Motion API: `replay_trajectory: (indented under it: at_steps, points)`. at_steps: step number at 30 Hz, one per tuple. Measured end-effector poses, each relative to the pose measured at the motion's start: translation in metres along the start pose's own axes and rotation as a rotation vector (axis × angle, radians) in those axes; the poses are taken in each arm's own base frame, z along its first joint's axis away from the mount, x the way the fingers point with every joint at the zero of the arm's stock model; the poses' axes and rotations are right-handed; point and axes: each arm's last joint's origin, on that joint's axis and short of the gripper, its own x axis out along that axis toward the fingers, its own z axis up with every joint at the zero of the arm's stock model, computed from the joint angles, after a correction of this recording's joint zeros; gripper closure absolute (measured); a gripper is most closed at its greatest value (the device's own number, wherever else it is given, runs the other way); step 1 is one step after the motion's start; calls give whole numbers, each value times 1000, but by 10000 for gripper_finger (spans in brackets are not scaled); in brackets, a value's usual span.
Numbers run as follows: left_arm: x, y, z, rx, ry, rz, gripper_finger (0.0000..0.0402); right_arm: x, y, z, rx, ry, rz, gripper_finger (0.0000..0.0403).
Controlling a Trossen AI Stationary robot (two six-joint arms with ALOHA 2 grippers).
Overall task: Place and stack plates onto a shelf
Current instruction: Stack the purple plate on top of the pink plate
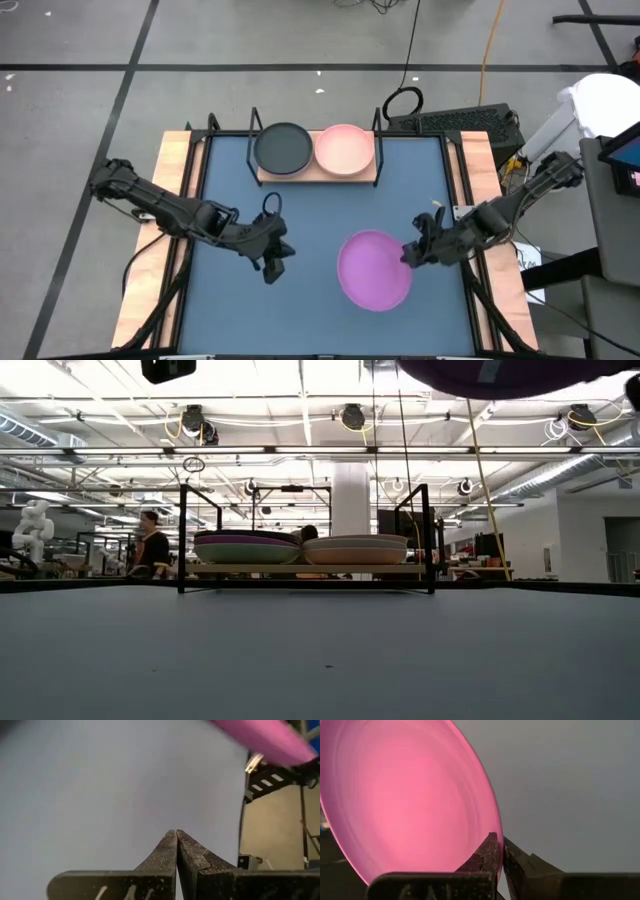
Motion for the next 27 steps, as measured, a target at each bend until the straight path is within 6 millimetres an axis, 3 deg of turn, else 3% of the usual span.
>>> replay_trajectory:
  at_steps: [8, 17, 23, 27]
  points:
    - [-6, 17, 7, 22, 15, 67, 400, -19, 8, 30, 60, -69, 7, 403]
    - [-13, 40, 24, 135, -4, 134, 400, -53, 30, 67, 91, -172, -71, 403]
    - [-15, 54, 35, 162, -9, 145, 400, -66, 45, 91, 103, -239, -107, 403]
    - [-28, 60, 41, 157, -52, 137, 400, -69, 59, 110, 73, -265, -108, 403]
